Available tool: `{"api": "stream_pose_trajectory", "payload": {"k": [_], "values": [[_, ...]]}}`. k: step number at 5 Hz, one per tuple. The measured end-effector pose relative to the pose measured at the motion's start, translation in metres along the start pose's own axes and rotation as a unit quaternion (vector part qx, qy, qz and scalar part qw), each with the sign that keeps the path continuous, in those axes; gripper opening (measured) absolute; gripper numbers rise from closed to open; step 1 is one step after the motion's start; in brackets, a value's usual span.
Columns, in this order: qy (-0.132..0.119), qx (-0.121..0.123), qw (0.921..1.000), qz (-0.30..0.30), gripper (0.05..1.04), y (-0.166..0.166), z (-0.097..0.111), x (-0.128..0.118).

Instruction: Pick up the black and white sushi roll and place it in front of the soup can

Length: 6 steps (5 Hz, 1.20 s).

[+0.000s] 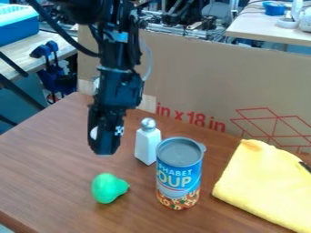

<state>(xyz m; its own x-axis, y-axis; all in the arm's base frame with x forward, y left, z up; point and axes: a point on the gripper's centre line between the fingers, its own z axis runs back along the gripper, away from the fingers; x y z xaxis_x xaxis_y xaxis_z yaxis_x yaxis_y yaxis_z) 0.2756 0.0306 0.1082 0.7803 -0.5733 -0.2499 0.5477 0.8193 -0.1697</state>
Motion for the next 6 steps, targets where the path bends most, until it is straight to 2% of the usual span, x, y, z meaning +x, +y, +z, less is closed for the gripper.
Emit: {"api": "stream_pose_trajectory", "payload": {"k": [1,2,3,4,5,6], "values": [[0.023,0.002,0.9987,-0.046,0.597,-0.024,-0.012,0.013],[0.065,0.02,0.9917,-0.109,0.597,-0.062,-0.025,0.032],[0.099,0.017,0.9859,-0.134,0.597,-0.091,-0.045,0.03],[0.116,0.01,0.9831,-0.141,0.597,-0.102,-0.057,0.028],[0.125,0.008,0.9797,-0.156,0.597,-0.107,-0.072,0.033],[0.083,0.033,0.9744,-0.206,0.597,-0.11,-0.085,0.046]]}}
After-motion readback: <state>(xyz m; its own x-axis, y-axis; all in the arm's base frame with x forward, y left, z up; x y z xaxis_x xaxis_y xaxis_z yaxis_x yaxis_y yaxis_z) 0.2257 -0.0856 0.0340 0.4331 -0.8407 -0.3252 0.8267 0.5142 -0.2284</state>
